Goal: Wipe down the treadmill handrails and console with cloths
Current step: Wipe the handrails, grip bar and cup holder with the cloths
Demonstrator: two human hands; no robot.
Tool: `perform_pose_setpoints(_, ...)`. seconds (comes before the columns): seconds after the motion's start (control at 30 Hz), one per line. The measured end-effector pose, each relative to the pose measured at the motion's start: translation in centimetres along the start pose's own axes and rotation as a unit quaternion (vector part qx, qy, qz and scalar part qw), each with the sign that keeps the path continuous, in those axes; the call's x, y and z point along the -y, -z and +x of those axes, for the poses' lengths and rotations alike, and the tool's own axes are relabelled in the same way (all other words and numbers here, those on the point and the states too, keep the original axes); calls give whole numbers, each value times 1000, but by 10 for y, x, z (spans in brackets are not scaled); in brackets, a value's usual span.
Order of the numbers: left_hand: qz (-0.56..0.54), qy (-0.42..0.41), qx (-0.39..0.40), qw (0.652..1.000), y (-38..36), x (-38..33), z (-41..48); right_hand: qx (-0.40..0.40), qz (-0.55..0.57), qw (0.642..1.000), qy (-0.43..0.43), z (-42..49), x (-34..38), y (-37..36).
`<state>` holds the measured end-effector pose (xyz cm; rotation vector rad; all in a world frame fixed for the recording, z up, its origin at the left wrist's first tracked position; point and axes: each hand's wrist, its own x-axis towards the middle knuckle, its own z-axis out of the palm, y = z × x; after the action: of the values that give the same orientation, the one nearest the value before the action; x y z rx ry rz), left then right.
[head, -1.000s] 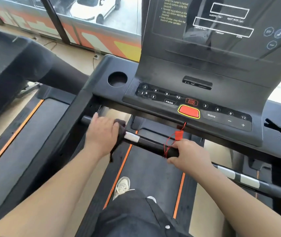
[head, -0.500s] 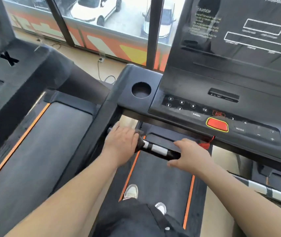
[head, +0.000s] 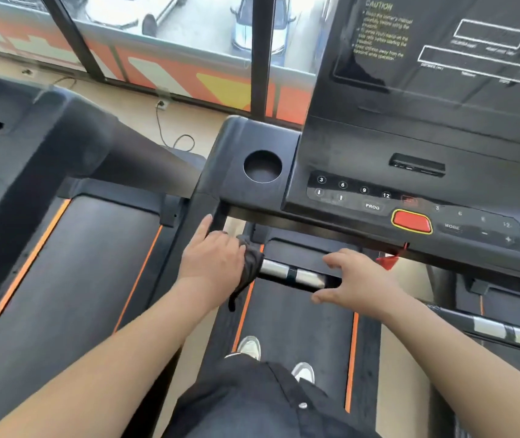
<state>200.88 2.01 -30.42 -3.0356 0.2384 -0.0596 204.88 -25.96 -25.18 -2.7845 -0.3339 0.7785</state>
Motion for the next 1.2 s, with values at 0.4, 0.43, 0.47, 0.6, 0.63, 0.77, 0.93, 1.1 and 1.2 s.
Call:
perform_pose_setpoints(0.4,-37,-3,155,987,27,-54,34,-31,14,999,-3,-9,-11,-4)
perform_pose_setpoints(0.43,-38,10,176,984,32,-62,38,-38,15,999,-8,-15,-17,-2)
perform_pose_setpoints(0.47,-66,13,169,983,37,-76,38,-46,13,999,-13,-22,-24,0)
perform_pose_setpoints(0.6,-171,-59,96,979,22,-148,-7,-64,9,997,-48,-52,-65,4)
perform_pose_setpoints(0.63,-170,-75,100,977,18,-159,-8,-63,4,996,-59,-59,-77,4)
perform_pose_setpoints(0.77,-131,-141,124,973,20,-175,39,-57,-8,995,-81,-82,-115,2)
perform_pose_setpoints(0.93,-118,-1,131,984,27,-225,31,-73,-60,993,-74,-87,-145,5)
perform_pose_setpoints(1.1,-165,-26,76,983,22,-238,9,-66,-87,993,-50,-76,-164,5)
perform_pose_setpoints(1.2,-140,-29,160,977,43,-234,50,-52,-95,994,-34,-69,-167,10)
